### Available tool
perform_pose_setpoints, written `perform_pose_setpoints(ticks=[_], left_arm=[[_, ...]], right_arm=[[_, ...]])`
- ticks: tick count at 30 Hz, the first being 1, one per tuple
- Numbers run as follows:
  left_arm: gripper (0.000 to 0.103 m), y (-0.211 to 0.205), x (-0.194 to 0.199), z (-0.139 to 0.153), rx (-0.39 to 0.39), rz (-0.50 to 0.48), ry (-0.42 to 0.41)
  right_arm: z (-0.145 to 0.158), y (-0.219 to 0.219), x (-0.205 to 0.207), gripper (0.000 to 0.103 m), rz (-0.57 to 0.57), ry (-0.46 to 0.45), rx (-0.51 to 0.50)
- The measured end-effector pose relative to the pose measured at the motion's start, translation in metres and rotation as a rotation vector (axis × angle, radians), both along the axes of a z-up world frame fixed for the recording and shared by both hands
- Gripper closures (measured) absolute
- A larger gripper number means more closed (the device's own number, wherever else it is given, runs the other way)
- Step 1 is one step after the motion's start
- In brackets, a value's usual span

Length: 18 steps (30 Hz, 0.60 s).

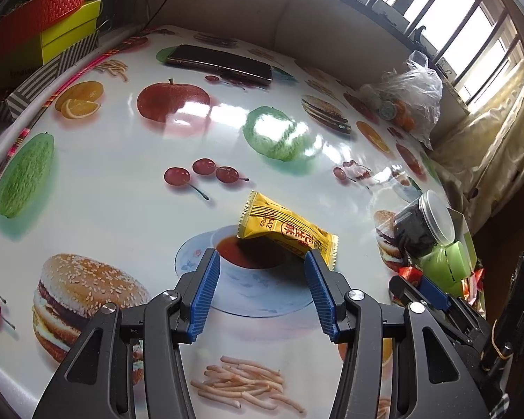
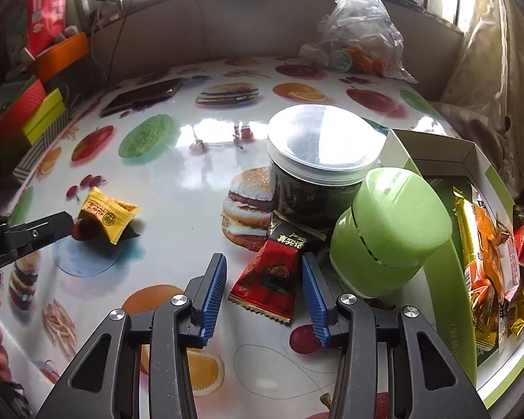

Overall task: Organize snacks
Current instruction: 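Grasp a yellow candy with the left tool while the right tool grasps a red-black candy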

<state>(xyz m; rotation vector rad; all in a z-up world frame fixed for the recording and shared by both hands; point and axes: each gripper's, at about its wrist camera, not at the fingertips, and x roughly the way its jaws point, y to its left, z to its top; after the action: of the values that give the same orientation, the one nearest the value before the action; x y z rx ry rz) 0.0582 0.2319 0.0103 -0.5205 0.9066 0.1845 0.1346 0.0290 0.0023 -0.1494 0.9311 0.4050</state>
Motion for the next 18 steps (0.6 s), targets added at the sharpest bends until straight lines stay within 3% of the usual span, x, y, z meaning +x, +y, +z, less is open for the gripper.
perform_pose_setpoints(ticks=[5,8,18], left_arm=[[0.051,0.004,0.0,-0.001,0.0,0.007,0.003],[0.051,0.007,-0.001,-0.001,0.0,0.017,0.004],[0.051,0.01,-0.001,0.002,-0.005,0.024,0.001]], right_arm=[[-0.001,0.0,0.006,0.061,-0.027,0.015,0.035],[-0.001,0.002,0.005,0.075,-0.02,0.008,0.033],[0.001,0.033,-0.007,0.08,0.155,-0.002,0.057]])
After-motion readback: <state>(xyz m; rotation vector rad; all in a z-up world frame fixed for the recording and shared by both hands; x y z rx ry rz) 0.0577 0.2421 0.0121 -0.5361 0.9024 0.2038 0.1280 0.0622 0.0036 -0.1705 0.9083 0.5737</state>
